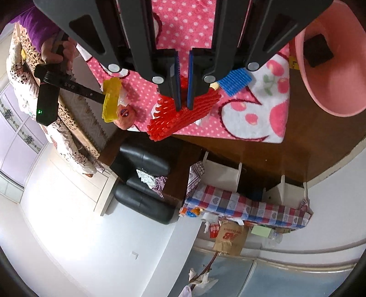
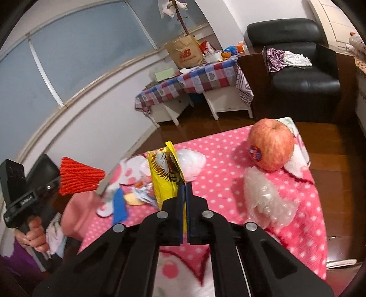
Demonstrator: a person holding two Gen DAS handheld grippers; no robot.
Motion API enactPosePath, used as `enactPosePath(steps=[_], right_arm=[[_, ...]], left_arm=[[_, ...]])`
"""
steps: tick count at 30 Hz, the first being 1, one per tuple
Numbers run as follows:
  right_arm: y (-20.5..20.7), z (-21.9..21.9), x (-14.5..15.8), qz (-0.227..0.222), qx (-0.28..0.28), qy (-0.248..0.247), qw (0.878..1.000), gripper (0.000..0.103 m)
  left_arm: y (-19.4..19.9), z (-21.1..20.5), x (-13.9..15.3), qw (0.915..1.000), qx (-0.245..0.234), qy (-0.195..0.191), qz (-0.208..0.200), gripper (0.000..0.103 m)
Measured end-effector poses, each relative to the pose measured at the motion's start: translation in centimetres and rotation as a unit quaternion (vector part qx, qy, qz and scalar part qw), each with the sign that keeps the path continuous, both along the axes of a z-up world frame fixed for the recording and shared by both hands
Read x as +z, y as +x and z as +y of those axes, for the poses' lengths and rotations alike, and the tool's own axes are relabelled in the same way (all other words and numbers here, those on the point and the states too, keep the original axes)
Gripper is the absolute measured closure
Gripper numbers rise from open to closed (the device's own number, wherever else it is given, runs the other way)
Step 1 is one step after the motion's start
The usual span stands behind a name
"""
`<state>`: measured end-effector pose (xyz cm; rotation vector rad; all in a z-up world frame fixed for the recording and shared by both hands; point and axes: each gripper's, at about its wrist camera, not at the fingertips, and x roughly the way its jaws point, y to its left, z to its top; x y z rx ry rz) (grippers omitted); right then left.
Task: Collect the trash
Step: 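Grasp the red mesh sleeve with the left tool while the right tool grasps the yellow packet, then carry both held items over the pink bucket and open both tools to drop them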
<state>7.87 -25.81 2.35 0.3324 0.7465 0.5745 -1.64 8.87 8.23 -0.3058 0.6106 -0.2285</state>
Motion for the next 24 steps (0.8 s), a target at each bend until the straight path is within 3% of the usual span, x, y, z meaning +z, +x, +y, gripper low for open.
enactPosePath(steps=[11,18,24], right_arm=[[-1.2,6.0,2.2,-0.017,0.071,0.026,0.997,0.101],[-2.0,13.2,3.2,-0.024,0.142,0.036,0.989,0.101],[-2.9,19.8,3.4,-0.017,0.197,0.033,0.98,0.101]], left_arm=[[-3.9,3.1,2.1,0.9984,0.049,0.012,-0.023,0.099],[-8.0,7.0,2.6,0.9937,0.105,0.026,-0.029,0.099],[-10.6,10.7,1.4,0.9888,0.147,0.02,-0.016,0.099]])
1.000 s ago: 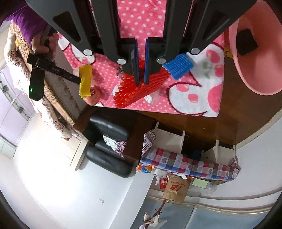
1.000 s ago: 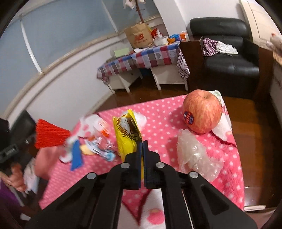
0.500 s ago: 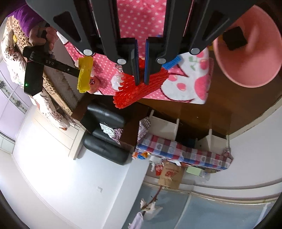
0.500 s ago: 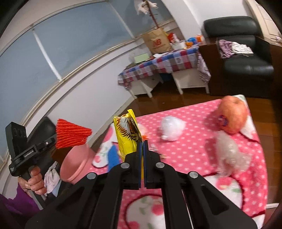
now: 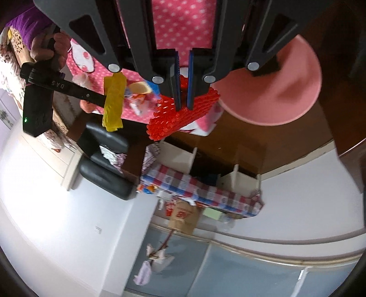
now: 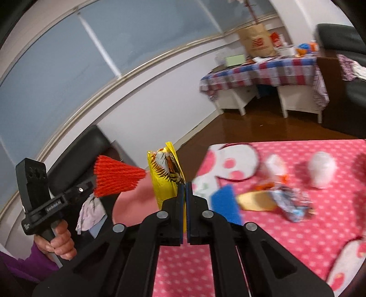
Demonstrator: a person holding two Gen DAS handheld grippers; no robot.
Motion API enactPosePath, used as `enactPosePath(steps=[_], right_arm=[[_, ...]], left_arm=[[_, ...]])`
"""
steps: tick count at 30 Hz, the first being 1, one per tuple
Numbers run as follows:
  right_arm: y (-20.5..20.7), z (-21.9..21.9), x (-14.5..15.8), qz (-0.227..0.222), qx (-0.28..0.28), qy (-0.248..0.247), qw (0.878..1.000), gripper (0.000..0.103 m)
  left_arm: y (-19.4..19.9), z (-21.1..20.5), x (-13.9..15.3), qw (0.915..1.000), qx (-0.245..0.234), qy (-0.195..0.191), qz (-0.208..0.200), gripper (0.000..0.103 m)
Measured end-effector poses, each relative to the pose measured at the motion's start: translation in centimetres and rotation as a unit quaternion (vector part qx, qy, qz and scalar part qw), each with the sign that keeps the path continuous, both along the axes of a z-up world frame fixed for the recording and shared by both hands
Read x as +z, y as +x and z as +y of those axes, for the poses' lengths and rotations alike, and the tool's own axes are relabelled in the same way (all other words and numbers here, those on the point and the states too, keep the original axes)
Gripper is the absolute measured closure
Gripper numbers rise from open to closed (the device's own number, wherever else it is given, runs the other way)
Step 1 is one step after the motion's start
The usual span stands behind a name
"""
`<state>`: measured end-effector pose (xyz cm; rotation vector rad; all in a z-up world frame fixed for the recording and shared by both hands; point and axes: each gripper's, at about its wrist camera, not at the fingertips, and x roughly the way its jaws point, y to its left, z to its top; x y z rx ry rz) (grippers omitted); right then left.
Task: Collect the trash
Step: 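Carry both held items over the pink bucket and open both tools to drop them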
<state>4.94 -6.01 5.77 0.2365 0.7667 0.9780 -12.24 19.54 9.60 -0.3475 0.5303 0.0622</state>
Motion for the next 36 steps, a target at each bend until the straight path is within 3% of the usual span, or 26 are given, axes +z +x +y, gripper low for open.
enactPosePath(steps=[16,30,35,36], right_arm=[[-1.8,13.8,-2.9,0.01,0.079,-0.063,0.995,0.101],[-2.0,17.6,-6.3,0.04,0.076,-0.11,0.99,0.101],[-1.8,17.7,-6.4,0.043,0.072,-0.112,0.99,0.099],[-1.7,17.7,-6.5,0.044,0.072,-0.111,0.99,0.095]], left_arm=[[-4.1,8.4,-5.6,0.9955,0.073,-0.036,0.048,0.099],[-3.6,10.2,-9.0,0.9899,0.088,-0.045,0.101,0.097],[-3.8,10.1,-9.1,0.9889,0.096,-0.046,0.103,0.087],[-3.8,10.0,-9.0,0.9889,0.097,-0.046,0.103,0.083]])
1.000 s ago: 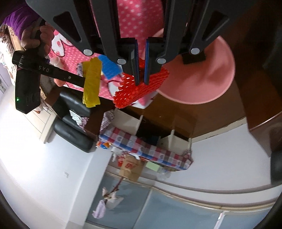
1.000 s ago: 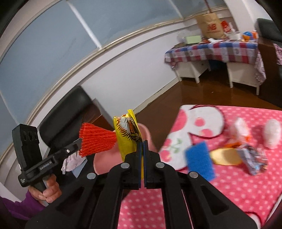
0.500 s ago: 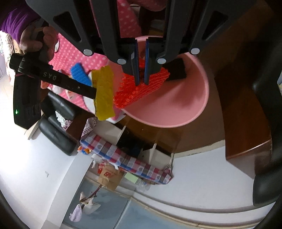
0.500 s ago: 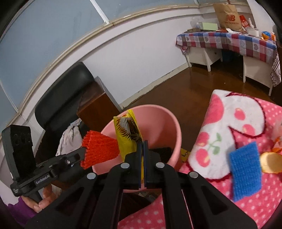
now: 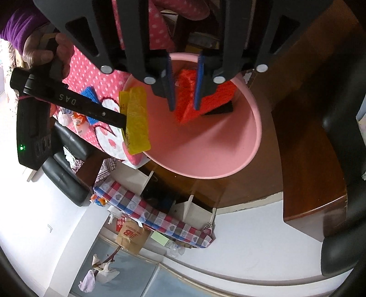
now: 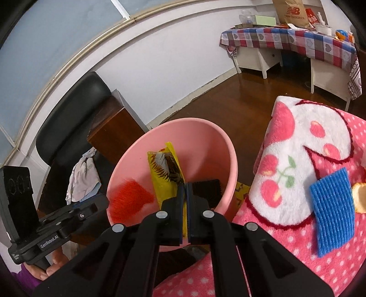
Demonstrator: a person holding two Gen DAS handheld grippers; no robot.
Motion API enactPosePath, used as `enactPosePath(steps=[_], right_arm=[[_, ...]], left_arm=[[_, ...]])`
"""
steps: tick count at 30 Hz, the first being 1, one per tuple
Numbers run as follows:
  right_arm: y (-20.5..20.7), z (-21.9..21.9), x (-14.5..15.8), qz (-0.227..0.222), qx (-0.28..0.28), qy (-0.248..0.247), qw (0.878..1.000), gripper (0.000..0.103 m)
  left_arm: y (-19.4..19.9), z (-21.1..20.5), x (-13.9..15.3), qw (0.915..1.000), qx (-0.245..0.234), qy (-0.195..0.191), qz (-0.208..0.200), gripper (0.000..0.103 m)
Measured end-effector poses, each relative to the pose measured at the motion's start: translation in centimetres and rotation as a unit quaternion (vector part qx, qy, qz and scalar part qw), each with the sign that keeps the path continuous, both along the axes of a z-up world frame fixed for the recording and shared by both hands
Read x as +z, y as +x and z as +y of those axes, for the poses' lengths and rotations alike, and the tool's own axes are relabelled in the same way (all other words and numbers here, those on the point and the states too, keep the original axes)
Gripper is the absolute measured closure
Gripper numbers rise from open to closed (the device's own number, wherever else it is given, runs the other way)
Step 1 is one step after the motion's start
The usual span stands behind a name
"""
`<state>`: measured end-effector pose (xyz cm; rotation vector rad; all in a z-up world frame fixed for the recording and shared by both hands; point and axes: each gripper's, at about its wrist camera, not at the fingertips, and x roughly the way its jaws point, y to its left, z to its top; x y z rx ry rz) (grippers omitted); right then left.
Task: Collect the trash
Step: 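Carry both held items over the pink bucket and open both tools to drop them, then move both open tools back over the remaining trash on the blanket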
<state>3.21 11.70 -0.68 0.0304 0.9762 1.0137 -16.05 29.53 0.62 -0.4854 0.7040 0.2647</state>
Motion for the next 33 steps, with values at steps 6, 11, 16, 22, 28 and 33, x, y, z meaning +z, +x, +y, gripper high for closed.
enactPosePath(steps=[6,11,16,22,28,33], right_arm=[[-0.2,-0.3,0.1,-0.004,0.002,0.007,1.0,0.082],[-0.5,-1.2,0.3,-0.012,0.001,0.013,1.0,0.082],[-1.1,-2.6,1.0,-0.029,0.002,0.011,1.0,0.082],[-2.1,-5.7,1.8,-0.051,-0.016,0.007,0.999,0.082],[-2.6,-9.3,1.8,-0.057,-0.043,0.0,0.997,0.082],[-2.5,-12.7,1.4,-0.059,-0.073,-0.014,0.996,0.082]], left_arm=[[0.1,-0.6,0.4,1.0,-0.002,0.006,-0.002,0.079],[0.4,-1.0,0.7,0.9999,-0.007,0.01,-0.005,0.076],[0.9,-1.9,1.0,0.9997,-0.018,0.014,-0.007,0.076],[1.7,-3.3,1.2,0.9992,-0.035,0.016,-0.009,0.076],[2.8,-5.4,1.4,0.9978,-0.062,0.021,-0.006,0.076],[4.0,-7.4,1.7,0.996,-0.085,0.028,-0.003,0.076]])
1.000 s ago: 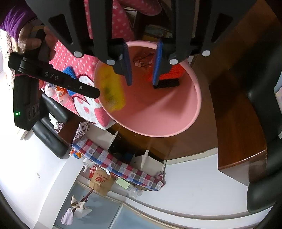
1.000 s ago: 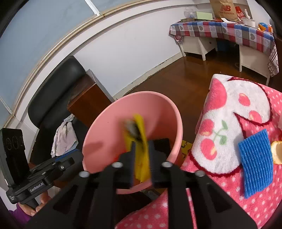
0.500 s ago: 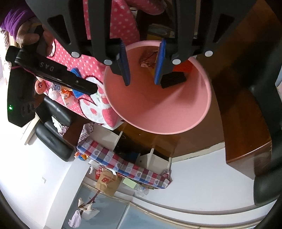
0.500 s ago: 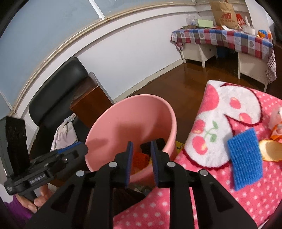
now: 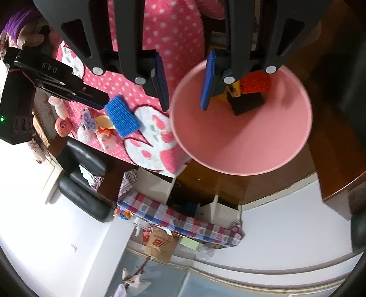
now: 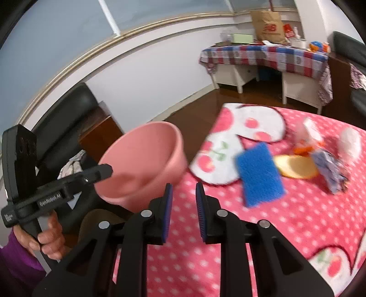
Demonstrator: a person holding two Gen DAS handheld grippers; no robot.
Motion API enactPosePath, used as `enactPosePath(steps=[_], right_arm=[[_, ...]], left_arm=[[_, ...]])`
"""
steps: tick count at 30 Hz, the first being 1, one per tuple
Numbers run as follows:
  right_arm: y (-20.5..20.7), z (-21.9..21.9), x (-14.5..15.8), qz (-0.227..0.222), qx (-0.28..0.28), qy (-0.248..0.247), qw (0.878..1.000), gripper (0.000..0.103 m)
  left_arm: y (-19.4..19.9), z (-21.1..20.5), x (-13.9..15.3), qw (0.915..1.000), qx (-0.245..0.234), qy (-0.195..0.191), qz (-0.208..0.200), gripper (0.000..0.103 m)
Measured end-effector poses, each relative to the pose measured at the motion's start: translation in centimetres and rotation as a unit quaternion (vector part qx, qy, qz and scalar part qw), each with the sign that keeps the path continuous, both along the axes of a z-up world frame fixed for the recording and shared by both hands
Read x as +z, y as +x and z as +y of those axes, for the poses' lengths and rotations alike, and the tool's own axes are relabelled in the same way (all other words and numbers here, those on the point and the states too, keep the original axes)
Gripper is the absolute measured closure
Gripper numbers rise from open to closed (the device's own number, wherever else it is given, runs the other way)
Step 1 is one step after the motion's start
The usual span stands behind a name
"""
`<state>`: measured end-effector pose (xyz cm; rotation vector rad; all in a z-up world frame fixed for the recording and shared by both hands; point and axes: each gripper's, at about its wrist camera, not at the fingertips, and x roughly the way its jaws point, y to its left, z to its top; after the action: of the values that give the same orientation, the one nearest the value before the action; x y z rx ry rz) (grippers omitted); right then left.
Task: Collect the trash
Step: 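Move both open tools back over the remaining trash on the blanket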
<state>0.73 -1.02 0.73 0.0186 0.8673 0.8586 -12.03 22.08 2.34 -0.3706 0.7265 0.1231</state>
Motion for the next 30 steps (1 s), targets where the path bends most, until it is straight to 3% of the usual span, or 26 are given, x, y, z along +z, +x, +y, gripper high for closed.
enactPosePath(steps=[10,20,30], right_arm=[[1.8,-8.3,-1.2,0.007,-0.094,-0.014,0.995,0.082],[2.9,-17.2,-1.7,0.011,-0.186,-0.008,0.983,0.082],[4.0,-22.3,-1.9,0.006,-0.245,-0.005,0.97,0.082]], left_arm=[[3.4,-4.8,-0.1,0.9987,-0.048,0.009,0.015,0.075],[7.4,-11.6,-0.7,0.9923,-0.118,0.022,0.032,0.075],[9.6,-15.3,-1.2,0.9867,-0.153,0.032,0.042,0.075]])
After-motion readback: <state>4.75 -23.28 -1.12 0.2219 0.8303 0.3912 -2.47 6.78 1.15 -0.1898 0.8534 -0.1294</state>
